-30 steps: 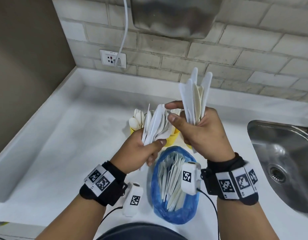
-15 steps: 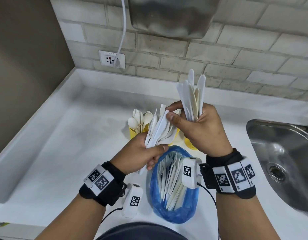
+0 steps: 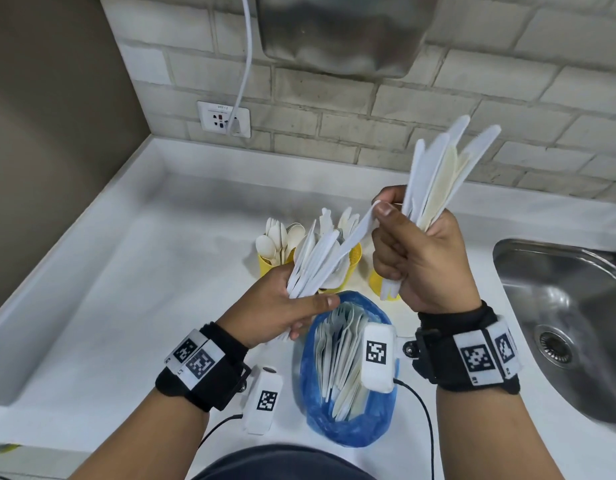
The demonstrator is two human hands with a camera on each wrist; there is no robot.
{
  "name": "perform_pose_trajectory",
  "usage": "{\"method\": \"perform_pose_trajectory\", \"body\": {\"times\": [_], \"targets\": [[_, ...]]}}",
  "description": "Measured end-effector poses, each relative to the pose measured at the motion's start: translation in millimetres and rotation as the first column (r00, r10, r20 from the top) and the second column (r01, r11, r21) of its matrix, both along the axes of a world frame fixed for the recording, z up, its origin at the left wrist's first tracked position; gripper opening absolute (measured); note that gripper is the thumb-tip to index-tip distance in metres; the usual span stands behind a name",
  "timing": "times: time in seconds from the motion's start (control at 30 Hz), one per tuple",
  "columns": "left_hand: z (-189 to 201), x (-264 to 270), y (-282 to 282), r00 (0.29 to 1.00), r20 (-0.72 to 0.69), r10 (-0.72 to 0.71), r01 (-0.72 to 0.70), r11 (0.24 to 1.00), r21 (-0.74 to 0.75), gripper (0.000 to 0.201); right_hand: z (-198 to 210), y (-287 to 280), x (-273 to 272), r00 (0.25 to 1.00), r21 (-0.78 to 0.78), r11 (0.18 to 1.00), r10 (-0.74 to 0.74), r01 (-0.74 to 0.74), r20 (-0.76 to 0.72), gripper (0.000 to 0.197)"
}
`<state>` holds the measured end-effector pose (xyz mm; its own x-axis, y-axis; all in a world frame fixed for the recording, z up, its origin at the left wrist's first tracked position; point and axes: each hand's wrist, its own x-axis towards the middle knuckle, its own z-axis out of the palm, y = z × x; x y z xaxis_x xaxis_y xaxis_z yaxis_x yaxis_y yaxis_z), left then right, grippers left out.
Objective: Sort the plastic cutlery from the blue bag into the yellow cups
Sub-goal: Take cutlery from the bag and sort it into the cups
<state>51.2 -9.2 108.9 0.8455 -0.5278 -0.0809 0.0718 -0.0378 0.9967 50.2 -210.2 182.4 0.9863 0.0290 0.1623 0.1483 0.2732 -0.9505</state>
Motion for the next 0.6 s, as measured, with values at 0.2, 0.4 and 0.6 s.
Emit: {"method": "perform_pose_trajectory", "body": {"times": [0.2, 0.4, 0.6], "targets": [[0.5, 0.9, -0.5, 0.998, 0.007, 0.06, -0.06, 0.998, 0.005, 0.022, -13.2, -0.5, -1.6, 0.999, -0.315, 0.948, 0.027, -0.037, -0.034, 0.033], [-2.1, 2.4, -0.1, 0.996, 0.033, 0.078, -0.079, 0.996, 0.029, 0.024, -12.5, 4.7, -0.4, 0.998, -0.166, 0.986, -0.034, 0.025, -0.052, 0.029], [-2.9, 2.8, -2.4, 0.996, 0.032, 0.083, -0.084, 0.996, 0.019, 0.03, -13.0, 6.2, 4.5, 0.985, 0.1, 0.981, -0.164, 0.168, -0.047, 0.03]]}}
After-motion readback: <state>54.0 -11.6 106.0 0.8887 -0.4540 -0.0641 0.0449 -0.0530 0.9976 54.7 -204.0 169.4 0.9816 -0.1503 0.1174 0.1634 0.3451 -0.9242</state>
